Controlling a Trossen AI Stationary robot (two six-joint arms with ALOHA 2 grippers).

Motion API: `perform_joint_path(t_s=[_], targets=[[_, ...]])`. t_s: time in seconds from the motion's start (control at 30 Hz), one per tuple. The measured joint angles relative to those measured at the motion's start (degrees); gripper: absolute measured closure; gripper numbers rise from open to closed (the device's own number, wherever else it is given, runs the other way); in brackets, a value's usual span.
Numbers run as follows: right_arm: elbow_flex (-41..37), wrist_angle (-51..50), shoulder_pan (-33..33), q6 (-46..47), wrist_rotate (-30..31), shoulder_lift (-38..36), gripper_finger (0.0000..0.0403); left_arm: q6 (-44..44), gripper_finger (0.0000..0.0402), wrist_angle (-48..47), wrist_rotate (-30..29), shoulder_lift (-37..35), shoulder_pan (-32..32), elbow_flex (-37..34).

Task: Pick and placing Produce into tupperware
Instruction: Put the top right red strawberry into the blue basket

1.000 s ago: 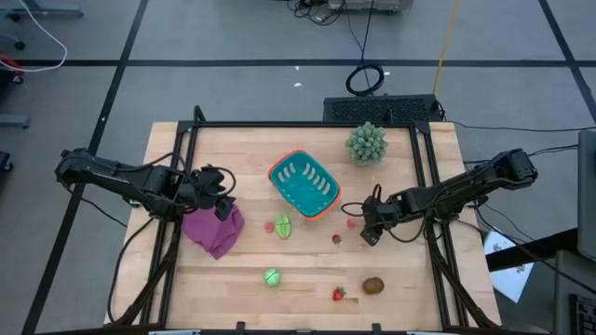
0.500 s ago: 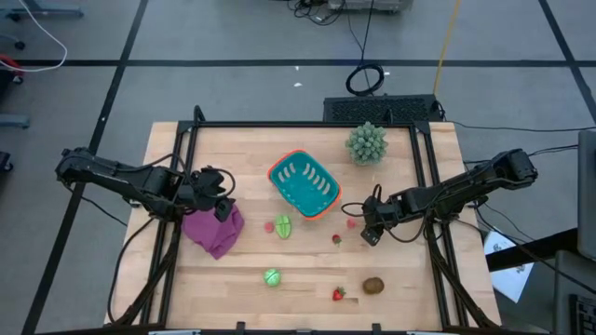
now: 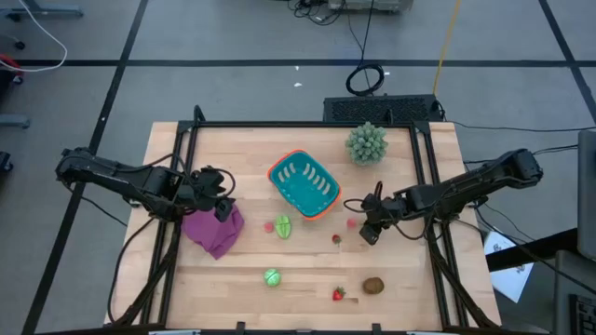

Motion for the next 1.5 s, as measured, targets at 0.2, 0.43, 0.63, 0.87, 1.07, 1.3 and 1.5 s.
perform_joint_path(t_s=[0.2,0.43,0.63,0.87,1.07,1.3,1.5], targets=[[6.36,0.07,-1.98,-5.85,0.22,-0.37,0.0266,0.67,0.0149,0.01,-1.15,0.0,0.0,0.0],[16.01,-0.17,-8.56,-19.53,0.31,2.54,0.0266,0.79,0.0149,0.0,-1.17,-0.01,0.0,0.0],[24.3,-0.44,-15.09,-33.25,0.24,10.5,0.0266,0.83,0.0149,0.0,-2.57,-0.01,0.0,0.0],[33.68,-0.39,-20.16,-43.89,-3.5,23.93,0.0266,1.26,0.0149,0.0,-2.64,-0.01,0.0,0.0],[36.53,-0.83,-21.82,-47.22,-4.82,29.16,0.0263,1.36,0.0149,-0.02,-2.63,-0.01,0.0,0.0],[36.6,-0.86,-23.35,-47.26,-5.83,32.32,0.0254,2.42,0.0149,0.0,-3.27,-0.01,0.0,0.0],[36.6,0.0,-23.8,-48.27,-5.86,32.58,0.0252,2.49,0.0149,0.0,-3.36,-0.01,0.0,0.0]])
